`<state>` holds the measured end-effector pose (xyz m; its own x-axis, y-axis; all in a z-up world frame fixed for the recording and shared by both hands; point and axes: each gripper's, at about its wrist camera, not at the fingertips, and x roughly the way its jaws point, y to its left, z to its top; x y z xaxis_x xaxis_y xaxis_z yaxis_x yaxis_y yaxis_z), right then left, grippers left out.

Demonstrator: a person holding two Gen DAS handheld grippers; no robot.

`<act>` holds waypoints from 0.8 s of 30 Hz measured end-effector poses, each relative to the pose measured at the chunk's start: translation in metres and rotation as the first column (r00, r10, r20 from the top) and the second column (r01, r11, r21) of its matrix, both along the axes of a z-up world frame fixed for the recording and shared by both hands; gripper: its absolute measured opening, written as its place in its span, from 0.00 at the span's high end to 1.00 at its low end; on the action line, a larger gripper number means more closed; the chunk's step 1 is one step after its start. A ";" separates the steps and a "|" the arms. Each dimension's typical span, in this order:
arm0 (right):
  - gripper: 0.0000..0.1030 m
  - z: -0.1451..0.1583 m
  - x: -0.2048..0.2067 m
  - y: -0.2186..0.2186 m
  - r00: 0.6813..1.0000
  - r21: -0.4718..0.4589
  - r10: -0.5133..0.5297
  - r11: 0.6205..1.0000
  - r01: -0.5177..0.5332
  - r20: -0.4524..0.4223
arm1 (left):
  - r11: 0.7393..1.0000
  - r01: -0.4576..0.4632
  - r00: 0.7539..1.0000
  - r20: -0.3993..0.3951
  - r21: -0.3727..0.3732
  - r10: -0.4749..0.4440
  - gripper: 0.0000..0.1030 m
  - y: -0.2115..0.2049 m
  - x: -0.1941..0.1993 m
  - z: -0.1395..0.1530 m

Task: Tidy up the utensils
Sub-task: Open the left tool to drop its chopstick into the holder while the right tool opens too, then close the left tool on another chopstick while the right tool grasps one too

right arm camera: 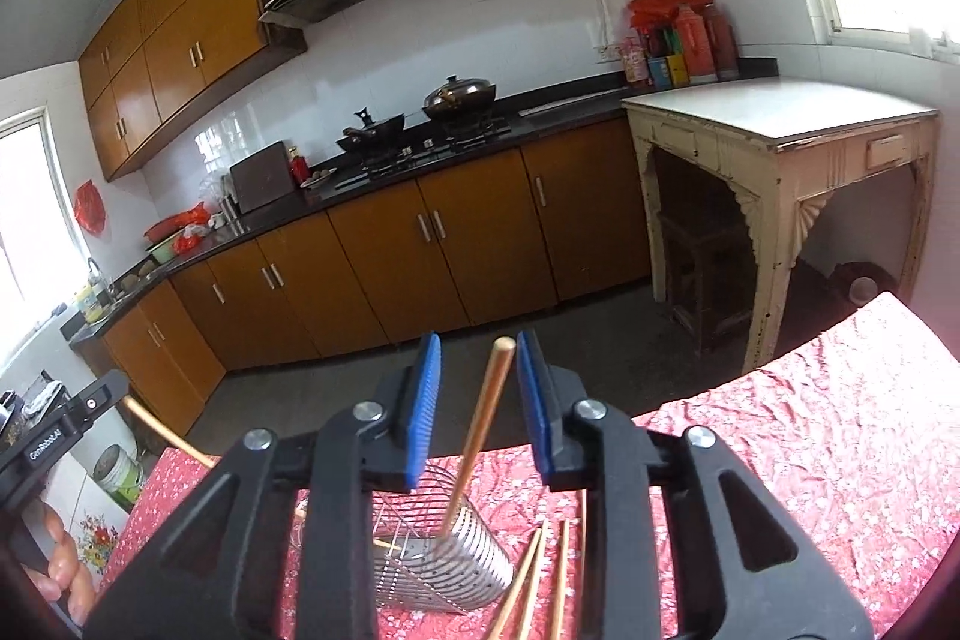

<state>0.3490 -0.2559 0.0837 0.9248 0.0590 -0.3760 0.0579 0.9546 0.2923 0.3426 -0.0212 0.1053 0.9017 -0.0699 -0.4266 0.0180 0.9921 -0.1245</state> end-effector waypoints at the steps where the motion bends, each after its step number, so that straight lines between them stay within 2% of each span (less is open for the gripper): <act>1: 0.70 0.001 -0.006 -0.003 1.000 0.002 -0.009 1.000 0.009 0.005 | 1.000 -0.013 1.000 0.010 0.000 0.013 0.64 0.004 -0.006 0.003; 7: 0.69 -0.008 -0.044 -0.024 0.999 0.005 -0.048 0.999 0.048 0.000 | 0.998 -0.060 0.998 0.029 -0.008 0.060 0.64 0.029 -0.037 0.010; 13: 0.69 -0.047 -0.077 -0.036 0.995 0.003 -0.070 0.998 0.071 -0.075 | 0.996 -0.094 0.995 0.015 -0.002 0.094 0.64 0.053 -0.074 -0.010; 19: 0.69 -0.107 -0.102 -0.026 0.978 -0.039 -0.034 0.999 0.027 -0.207 | 0.994 -0.102 0.993 -0.054 0.047 0.104 0.64 0.065 -0.102 -0.061; 22: 0.70 -0.140 -0.111 -0.015 0.956 -0.071 0.002 0.997 -0.023 -0.292 | 0.995 -0.082 0.990 -0.111 0.064 0.089 0.62 0.064 -0.110 -0.093; 24: 0.72 -0.162 -0.117 -0.009 0.938 -0.061 0.038 0.996 -0.063 -0.345 | 0.995 -0.063 0.985 -0.157 0.075 0.074 0.62 0.062 -0.115 -0.116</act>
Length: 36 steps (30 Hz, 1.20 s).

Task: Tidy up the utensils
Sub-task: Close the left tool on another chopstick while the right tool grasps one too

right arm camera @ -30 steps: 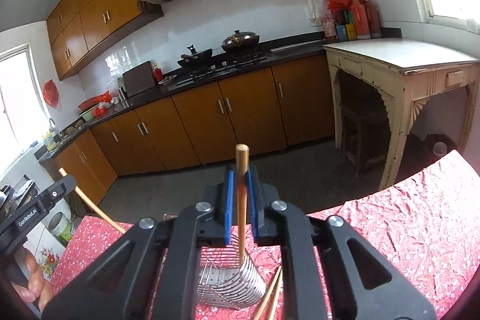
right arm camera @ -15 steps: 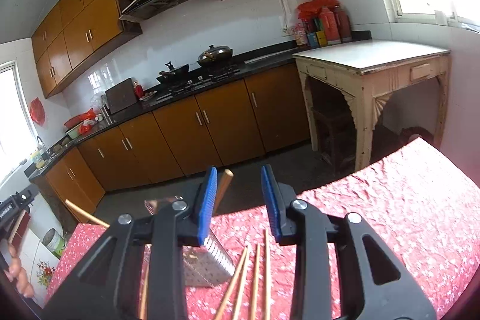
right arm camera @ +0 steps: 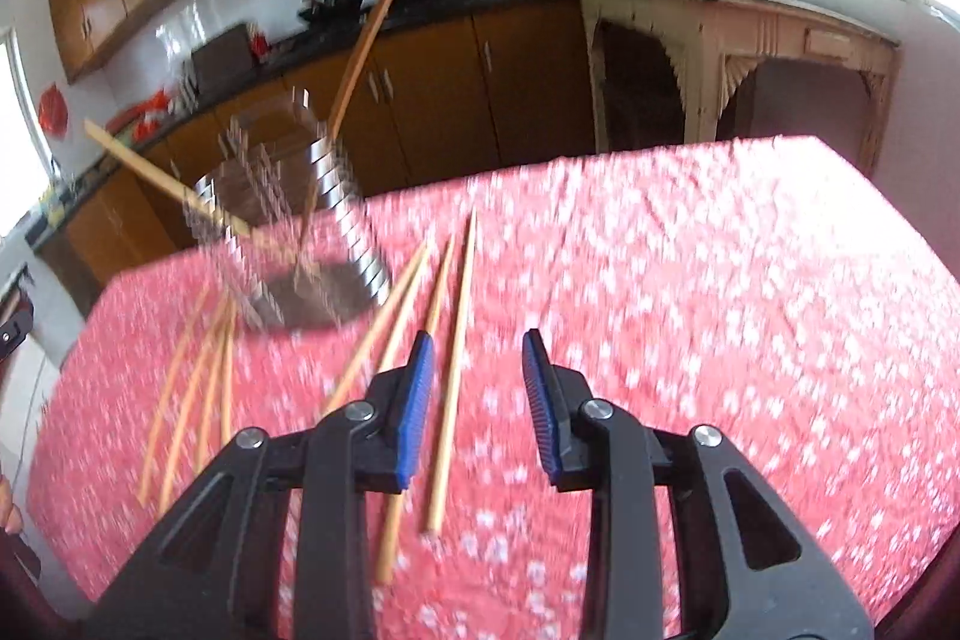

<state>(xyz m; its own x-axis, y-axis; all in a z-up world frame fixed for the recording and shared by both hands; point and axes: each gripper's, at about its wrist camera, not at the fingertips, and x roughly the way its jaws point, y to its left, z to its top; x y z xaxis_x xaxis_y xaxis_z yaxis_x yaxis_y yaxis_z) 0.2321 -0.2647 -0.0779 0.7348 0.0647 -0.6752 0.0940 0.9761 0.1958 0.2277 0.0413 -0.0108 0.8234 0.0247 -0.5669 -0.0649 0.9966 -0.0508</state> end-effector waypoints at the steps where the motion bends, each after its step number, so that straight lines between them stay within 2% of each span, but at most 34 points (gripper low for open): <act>1: 0.73 -0.008 -0.002 0.003 1.000 0.005 0.018 1.000 -0.018 -0.020 | 1.000 0.014 0.999 -0.030 0.004 -0.014 0.62 -0.002 0.000 -0.013; 5: 0.76 -0.032 -0.006 0.015 0.995 0.000 0.061 0.998 -0.061 -0.073 | 0.999 0.045 0.991 -0.125 0.013 -0.043 0.62 -0.007 0.000 -0.049; 9: 0.76 -0.040 -0.003 0.025 0.992 -0.013 0.081 0.996 -0.083 -0.101 | 0.998 0.060 0.984 -0.171 0.021 -0.056 0.62 -0.009 -0.002 -0.070; 14: 0.78 -0.045 0.004 0.031 0.989 -0.057 0.083 0.994 -0.091 -0.124 | 0.997 0.072 0.979 -0.192 0.010 -0.069 0.62 -0.013 -0.002 -0.078; 16: 0.86 -0.047 0.007 0.032 0.989 -0.083 0.069 0.993 -0.080 -0.127 | 0.997 0.078 0.977 -0.201 0.011 -0.074 0.62 -0.014 -0.001 -0.080; 19: 0.92 -0.046 0.012 0.025 0.991 -0.083 0.037 0.995 -0.048 -0.130 | 0.996 0.087 0.972 -0.218 0.009 -0.083 0.62 -0.018 0.002 -0.085; 23: 0.93 -0.047 0.015 -0.001 0.991 -0.035 -0.056 0.998 0.052 -0.120 | 0.995 0.101 0.966 -0.239 -0.005 -0.100 0.62 -0.024 0.005 -0.089; 32: 0.93 -0.049 0.020 -0.006 0.992 -0.053 -0.064 0.997 0.058 -0.109 | 0.995 0.101 0.955 -0.280 0.006 -0.096 0.62 -0.038 0.018 -0.101; 33: 0.93 -0.049 0.020 -0.004 0.992 -0.058 -0.062 0.997 0.057 -0.107 | 0.995 0.100 0.957 -0.275 0.014 -0.092 0.65 -0.039 0.018 -0.102; 36: 0.93 -0.051 0.021 -0.005 0.993 -0.070 -0.060 0.996 0.053 -0.102 | 0.994 0.091 0.960 -0.270 0.062 -0.071 0.88 -0.041 0.020 -0.103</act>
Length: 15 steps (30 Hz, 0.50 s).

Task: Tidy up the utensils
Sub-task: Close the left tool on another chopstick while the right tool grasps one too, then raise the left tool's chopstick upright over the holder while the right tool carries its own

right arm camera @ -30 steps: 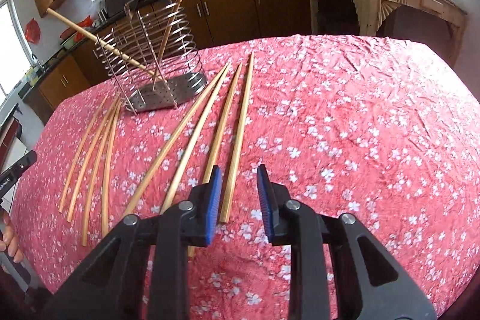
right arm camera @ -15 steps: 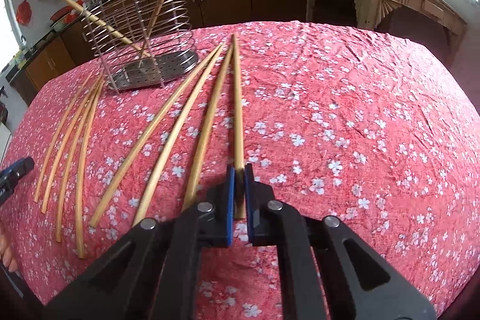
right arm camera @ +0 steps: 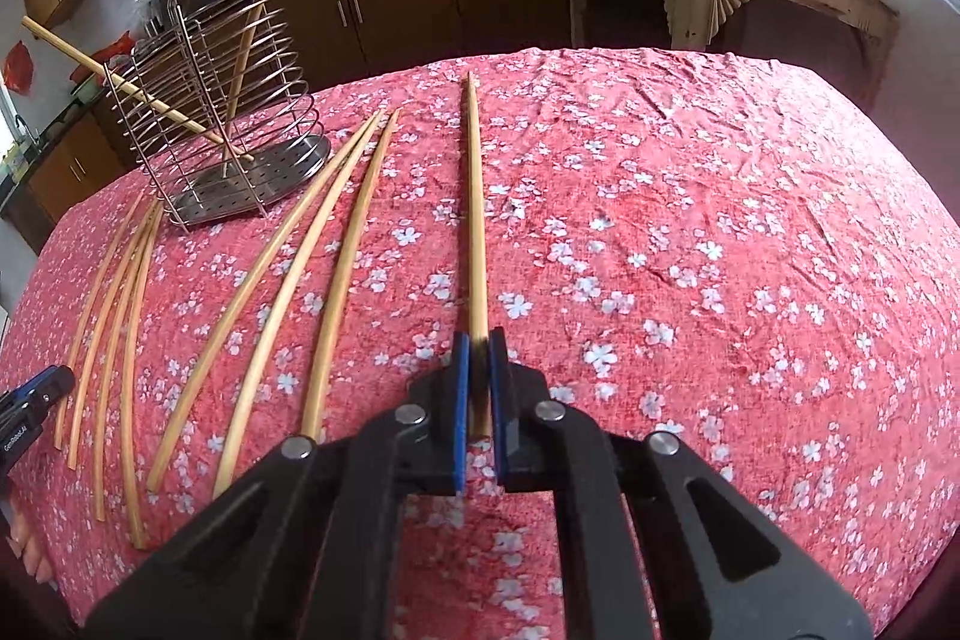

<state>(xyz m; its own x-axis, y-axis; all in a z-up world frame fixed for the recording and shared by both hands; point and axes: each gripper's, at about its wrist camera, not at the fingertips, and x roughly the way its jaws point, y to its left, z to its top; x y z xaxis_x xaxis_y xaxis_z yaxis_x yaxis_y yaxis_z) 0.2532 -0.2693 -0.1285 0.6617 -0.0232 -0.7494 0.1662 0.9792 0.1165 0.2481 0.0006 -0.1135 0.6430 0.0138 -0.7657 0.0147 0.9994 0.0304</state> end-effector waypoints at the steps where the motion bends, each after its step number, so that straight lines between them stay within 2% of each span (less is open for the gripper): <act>1: 0.93 0.000 0.001 -0.001 1.000 -0.002 0.000 1.000 0.000 0.000 | 1.000 -0.008 1.000 -0.001 -0.001 0.008 0.93 0.003 0.003 0.000; 6: 0.92 0.000 0.005 -0.001 1.000 -0.008 -0.003 1.000 0.003 -0.002 | 0.998 -0.054 0.999 0.000 -0.012 0.054 0.93 0.024 0.018 0.001; 15: 0.92 0.000 0.007 0.002 1.000 -0.023 -0.003 1.000 0.003 -0.005 | 0.998 -0.053 0.999 -0.001 -0.040 0.053 0.92 0.034 0.023 0.001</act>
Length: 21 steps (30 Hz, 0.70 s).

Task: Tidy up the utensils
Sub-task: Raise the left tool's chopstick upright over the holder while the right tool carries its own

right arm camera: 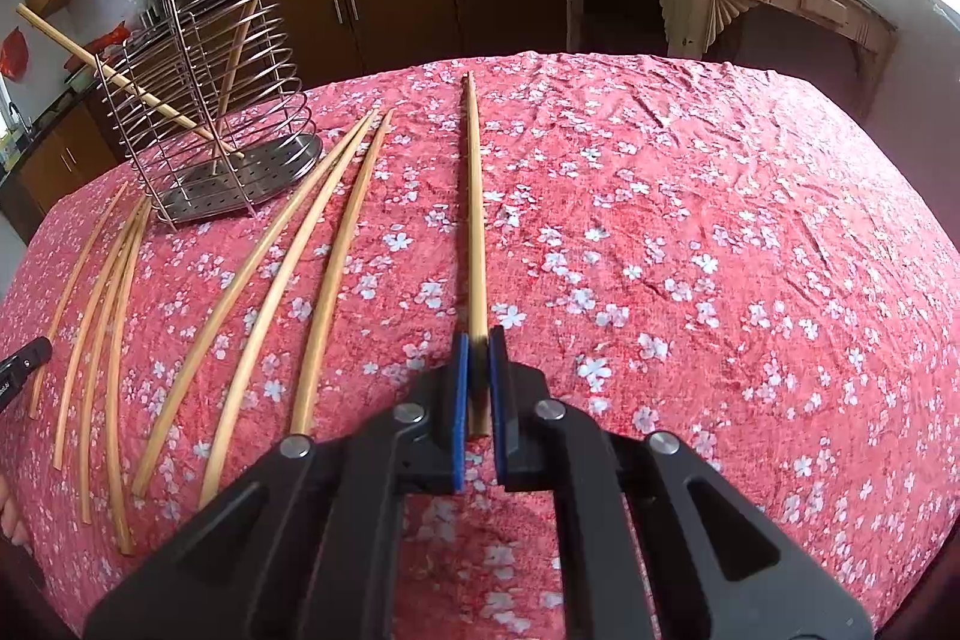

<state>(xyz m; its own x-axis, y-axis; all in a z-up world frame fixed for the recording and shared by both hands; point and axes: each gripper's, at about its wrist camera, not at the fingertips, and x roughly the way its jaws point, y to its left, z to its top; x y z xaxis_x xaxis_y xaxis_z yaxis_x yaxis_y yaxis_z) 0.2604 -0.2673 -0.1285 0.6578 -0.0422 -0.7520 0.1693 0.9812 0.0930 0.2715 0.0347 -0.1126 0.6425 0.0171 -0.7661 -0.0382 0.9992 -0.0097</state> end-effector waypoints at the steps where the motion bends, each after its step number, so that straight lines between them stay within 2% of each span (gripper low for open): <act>1: 0.92 0.000 -0.001 -0.001 1.000 0.002 0.000 1.000 0.000 0.001 | 1.000 0.000 1.000 0.001 -0.012 0.000 0.92 0.002 -0.001 0.000; 8: 0.92 0.000 0.000 0.002 1.000 -0.027 0.000 1.000 0.000 -0.004 | 0.997 0.002 1.000 0.007 -0.081 -0.002 0.92 0.018 -0.003 0.001; 16: 0.92 0.000 -0.001 0.000 1.000 -0.016 0.002 1.000 -0.002 -0.002 | 1.000 0.001 1.000 0.003 -0.025 -0.001 0.92 0.010 -0.004 0.001; 21: 0.92 0.000 -0.001 -0.001 1.000 -0.009 0.001 1.000 -0.001 -0.001 | 1.000 0.000 1.000 0.003 -0.030 0.000 0.92 0.007 -0.003 0.001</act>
